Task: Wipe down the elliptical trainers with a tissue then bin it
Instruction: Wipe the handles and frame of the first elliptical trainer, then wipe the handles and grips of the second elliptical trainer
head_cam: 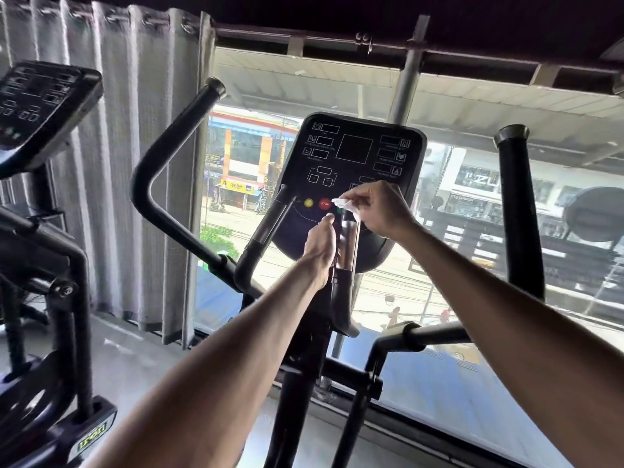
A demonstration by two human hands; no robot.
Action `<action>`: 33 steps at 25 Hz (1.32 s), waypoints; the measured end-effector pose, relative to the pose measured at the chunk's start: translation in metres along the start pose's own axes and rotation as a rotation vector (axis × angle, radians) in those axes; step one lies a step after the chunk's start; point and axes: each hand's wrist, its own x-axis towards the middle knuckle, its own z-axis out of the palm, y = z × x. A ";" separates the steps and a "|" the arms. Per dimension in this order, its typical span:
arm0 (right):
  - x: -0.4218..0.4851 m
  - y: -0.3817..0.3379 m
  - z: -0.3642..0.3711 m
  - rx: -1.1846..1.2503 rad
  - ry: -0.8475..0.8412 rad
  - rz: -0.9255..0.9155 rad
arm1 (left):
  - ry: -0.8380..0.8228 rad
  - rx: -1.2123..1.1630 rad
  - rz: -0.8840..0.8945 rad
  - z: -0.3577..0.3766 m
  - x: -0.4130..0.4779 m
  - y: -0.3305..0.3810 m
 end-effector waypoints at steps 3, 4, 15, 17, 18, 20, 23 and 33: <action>-0.030 -0.003 0.016 0.308 -0.039 0.160 | 0.055 0.006 0.108 -0.012 -0.018 0.006; -0.044 -0.003 0.019 0.418 -0.071 0.214 | 0.073 0.019 0.132 -0.019 -0.027 0.007; -0.201 -0.048 0.033 1.122 -0.548 0.374 | 0.349 0.114 0.032 -0.058 -0.216 -0.056; -0.233 -0.065 0.034 1.157 -0.586 0.388 | 0.434 0.090 -0.005 -0.061 -0.258 -0.071; -0.250 -0.075 0.037 1.185 -0.625 0.383 | 0.467 0.083 -0.016 -0.066 -0.279 -0.079; -0.279 -0.093 0.042 1.230 -0.708 0.365 | 0.485 0.097 -0.036 -0.081 -0.321 -0.094; -0.328 -0.146 0.045 1.289 -0.869 0.313 | 0.566 0.126 -0.073 -0.113 -0.401 -0.108; -0.519 -0.389 0.017 1.400 -1.323 0.101 | 1.051 0.091 -0.051 -0.188 -0.720 -0.120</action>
